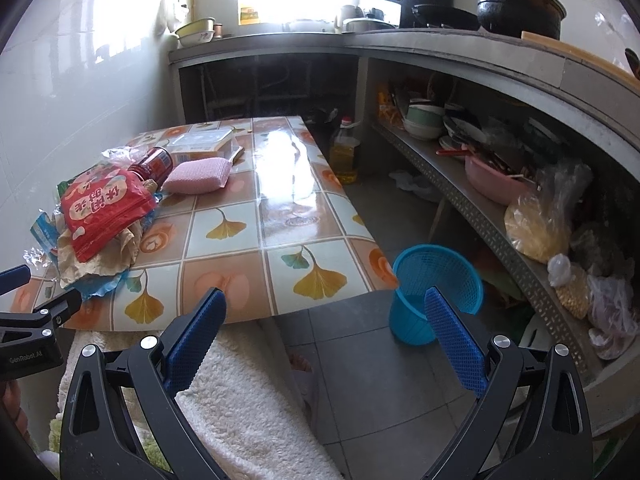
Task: Collect trash
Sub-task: 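Move the left tool toward the red snack bag and close on it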
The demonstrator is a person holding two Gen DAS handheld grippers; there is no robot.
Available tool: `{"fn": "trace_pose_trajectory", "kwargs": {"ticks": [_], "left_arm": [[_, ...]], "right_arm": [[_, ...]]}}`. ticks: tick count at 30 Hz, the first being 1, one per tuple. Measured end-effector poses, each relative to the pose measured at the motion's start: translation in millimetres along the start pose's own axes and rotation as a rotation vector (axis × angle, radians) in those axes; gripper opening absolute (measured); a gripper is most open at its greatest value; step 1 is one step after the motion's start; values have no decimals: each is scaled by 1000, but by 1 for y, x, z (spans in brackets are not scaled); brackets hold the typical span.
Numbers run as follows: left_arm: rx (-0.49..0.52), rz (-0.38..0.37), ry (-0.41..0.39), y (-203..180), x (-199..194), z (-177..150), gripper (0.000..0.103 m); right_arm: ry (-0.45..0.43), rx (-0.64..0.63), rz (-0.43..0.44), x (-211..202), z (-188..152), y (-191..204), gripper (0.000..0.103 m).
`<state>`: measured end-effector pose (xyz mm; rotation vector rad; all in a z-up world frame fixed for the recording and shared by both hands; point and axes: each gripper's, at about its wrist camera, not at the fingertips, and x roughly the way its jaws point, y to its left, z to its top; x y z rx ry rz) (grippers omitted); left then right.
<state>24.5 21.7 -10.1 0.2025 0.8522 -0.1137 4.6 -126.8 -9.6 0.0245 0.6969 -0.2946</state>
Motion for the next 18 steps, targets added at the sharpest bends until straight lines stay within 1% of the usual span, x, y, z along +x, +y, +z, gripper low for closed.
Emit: {"fn": "trace_pose_trajectory", "kwargs": {"ticks": [3, 6, 9, 13, 16, 18], "left_arm": [[-12, 9, -1, 7, 6, 8, 97], [-26, 30, -11, 16, 11, 14, 97], [-63, 20, -5, 29, 19, 22, 97], [-124, -49, 7, 52, 32, 28, 97], [-177, -102, -45, 69, 32, 25, 97], [-224, -153, -60, 81, 30, 23, 97]], "right_arm": [[-22, -16, 14, 5, 11, 5, 95], [-64, -44, 26, 11, 24, 12, 95], [-85, -69, 64, 19, 39, 19, 95], [-84, -79, 139, 33, 60, 30, 95], [-81, -83, 209, 42, 72, 39, 95], [-78, -82, 253, 47, 78, 45, 95]]}}
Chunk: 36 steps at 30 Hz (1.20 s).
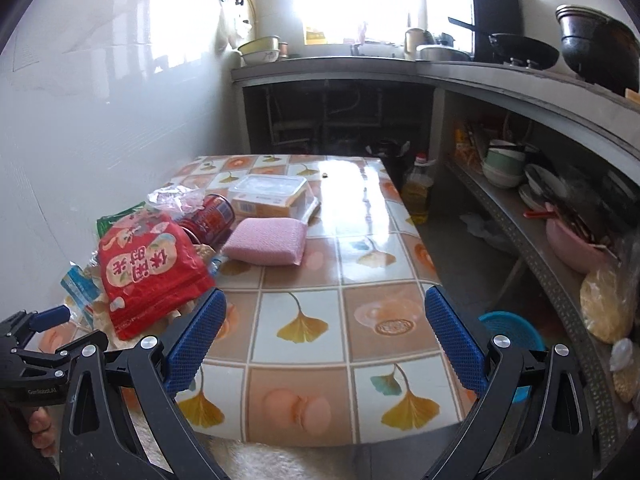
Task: Collect trash
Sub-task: 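Move the left tool toward the red snack bag and close on it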
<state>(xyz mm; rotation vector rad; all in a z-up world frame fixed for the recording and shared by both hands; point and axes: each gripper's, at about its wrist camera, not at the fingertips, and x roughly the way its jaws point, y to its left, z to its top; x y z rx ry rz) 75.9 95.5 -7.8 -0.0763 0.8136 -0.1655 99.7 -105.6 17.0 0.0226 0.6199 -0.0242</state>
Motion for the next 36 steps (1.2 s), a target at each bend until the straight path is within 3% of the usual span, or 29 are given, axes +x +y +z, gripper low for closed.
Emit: {"fn": "trace_pose_trajectory", "kwargs": {"ticks": [7, 16, 19, 23, 29, 33, 36], "left_arm": [[-148, -83, 39, 36, -9, -1, 97], [-188, -169, -55, 56, -21, 30, 97], [-210, -229, -62, 56, -15, 46, 88], [-276, -286, -3, 56, 13, 57, 69], [-421, -218, 110, 76, 53, 59, 62], [-477, -212, 130, 88, 64, 58, 61], [-511, -227, 113, 94, 68, 60, 54]], "right_arm": [[63, -60, 84, 26, 7, 27, 95], [138, -13, 271, 36, 31, 43, 95], [151, 5, 295, 41, 35, 46, 95], [168, 19, 305, 45, 36, 45, 95], [193, 37, 309, 55, 35, 35, 95], [214, 62, 315, 64, 36, 29, 95], [239, 78, 324, 72, 35, 27, 95]]}}
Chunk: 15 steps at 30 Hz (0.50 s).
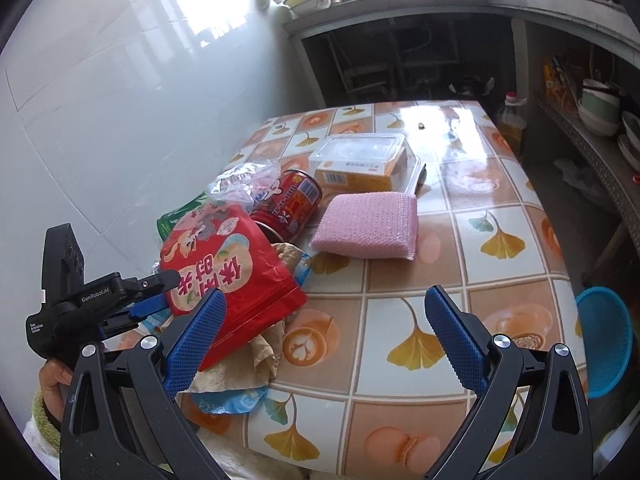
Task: Collect trash
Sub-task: 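Move the left tool toward the red snack bag and close on it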
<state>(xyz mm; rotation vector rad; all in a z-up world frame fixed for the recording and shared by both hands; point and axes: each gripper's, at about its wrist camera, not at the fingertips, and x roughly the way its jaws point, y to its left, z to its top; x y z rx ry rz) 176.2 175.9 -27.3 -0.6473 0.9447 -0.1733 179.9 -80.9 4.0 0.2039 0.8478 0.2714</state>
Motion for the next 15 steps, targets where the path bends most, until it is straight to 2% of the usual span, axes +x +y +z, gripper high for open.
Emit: {"fn": "trace_pose_trajectory", "kwargs": {"ticks": [5, 7, 12, 15], "left_arm": [[-26, -17, -36, 3, -1, 3, 35], [-46, -17, -30, 6, 1, 3, 31], [-125, -42, 3, 15, 9, 3, 31], [-117, -55, -15, 14, 7, 4, 30]], "right_arm": [[23, 4, 5, 6, 1, -1, 95], [28, 4, 5, 7, 0, 0, 95], [42, 5, 7, 6, -3, 2, 95], [40, 5, 4, 3, -5, 4, 95]]}}
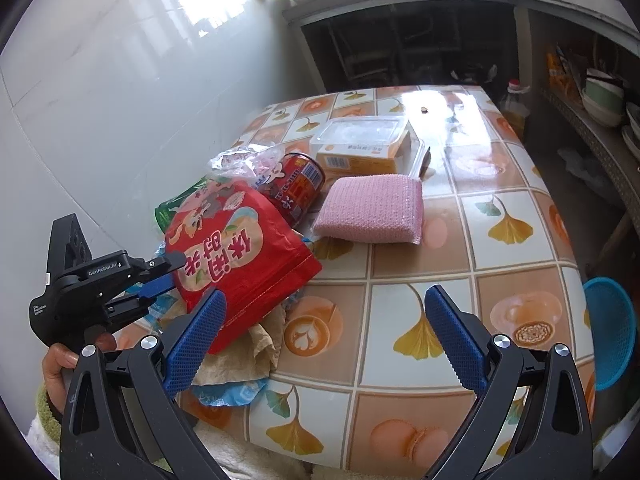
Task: Collect trash
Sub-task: 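Move the left tool toward the red snack bag and close on it, then lift the red snack bag with the left tool while the right tool approaches the clear plastic bag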
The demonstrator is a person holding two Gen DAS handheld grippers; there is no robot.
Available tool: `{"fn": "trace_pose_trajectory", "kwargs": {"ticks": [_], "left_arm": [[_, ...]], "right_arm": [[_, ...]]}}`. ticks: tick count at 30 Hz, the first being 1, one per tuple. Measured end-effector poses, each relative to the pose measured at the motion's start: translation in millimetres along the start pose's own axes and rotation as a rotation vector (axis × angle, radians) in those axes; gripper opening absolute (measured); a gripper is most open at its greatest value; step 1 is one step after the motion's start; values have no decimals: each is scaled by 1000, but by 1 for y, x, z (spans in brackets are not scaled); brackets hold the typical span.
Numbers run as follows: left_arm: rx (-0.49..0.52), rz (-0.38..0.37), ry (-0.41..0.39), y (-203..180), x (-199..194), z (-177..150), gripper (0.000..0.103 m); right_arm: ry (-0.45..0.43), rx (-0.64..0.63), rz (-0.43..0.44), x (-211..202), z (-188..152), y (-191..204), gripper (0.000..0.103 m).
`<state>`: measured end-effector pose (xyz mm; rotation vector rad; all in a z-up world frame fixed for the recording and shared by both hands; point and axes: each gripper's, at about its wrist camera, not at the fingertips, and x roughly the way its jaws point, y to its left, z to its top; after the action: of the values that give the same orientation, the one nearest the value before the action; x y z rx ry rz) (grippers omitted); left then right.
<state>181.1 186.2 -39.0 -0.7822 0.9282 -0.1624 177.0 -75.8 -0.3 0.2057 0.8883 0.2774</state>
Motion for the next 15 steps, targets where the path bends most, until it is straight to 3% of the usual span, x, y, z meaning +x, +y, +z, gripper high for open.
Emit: {"fn": "trace_pose_trajectory", "kwargs": {"ticks": [2, 5, 8, 15], "left_arm": [[18, -13, -18, -2, -5, -1, 13], [32, -39, -37, -5, -12, -2, 5], [54, -65, -54, -10, -19, -3, 0], [114, -145, -87, -27, -41, -9, 0]], "right_arm": [[-6, -2, -5, -4, -1, 1, 95], [-24, -11, -17, -11, -3, 3, 95], [-52, -19, -33, -19, 0, 3, 95], [-122, -53, -60, -38, 13, 1, 95]]}}
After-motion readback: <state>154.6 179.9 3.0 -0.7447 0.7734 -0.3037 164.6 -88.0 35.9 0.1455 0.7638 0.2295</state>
